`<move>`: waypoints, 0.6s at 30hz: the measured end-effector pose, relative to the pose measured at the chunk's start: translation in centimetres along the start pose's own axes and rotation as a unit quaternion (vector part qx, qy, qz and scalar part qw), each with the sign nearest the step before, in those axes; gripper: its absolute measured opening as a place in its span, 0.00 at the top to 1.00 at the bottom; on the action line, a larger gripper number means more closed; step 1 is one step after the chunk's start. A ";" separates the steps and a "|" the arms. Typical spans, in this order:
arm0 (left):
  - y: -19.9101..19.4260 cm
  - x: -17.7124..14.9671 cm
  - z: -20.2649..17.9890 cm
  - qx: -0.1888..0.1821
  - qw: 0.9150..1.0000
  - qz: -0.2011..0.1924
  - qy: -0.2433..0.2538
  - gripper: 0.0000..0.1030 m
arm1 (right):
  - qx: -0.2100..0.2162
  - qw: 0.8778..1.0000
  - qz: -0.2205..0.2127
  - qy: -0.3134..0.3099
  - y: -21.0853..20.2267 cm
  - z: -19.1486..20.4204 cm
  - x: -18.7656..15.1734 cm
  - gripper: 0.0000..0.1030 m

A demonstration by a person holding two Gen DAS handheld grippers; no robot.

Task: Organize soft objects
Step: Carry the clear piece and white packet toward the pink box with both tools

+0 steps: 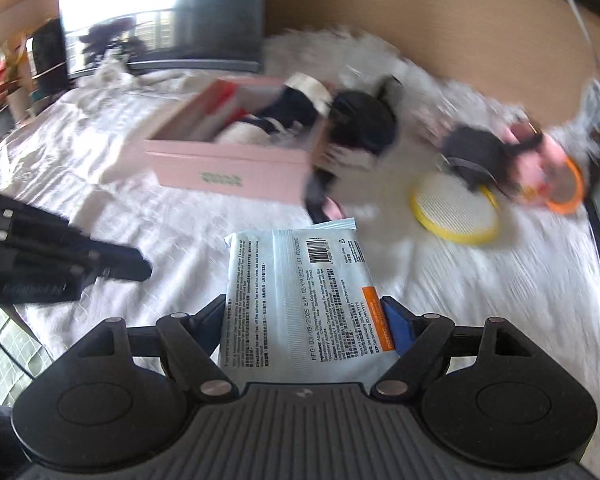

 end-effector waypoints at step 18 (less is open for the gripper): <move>-1.1 8.3 2.8 -0.088 0.994 -0.063 -0.007 0.85 | -0.142 0.988 -0.032 0.047 -4.5 -6.6 -1.3 0.23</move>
Point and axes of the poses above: each gripper's, at about its wrist camera, not at the fingertips, and y roughly the way its jaws point, z to its left, x to its top, the point moved 10 cm from there along y, roughly the way its jaws point, and after that the axes turned 5 degrees about z, right-handed, at the moved point
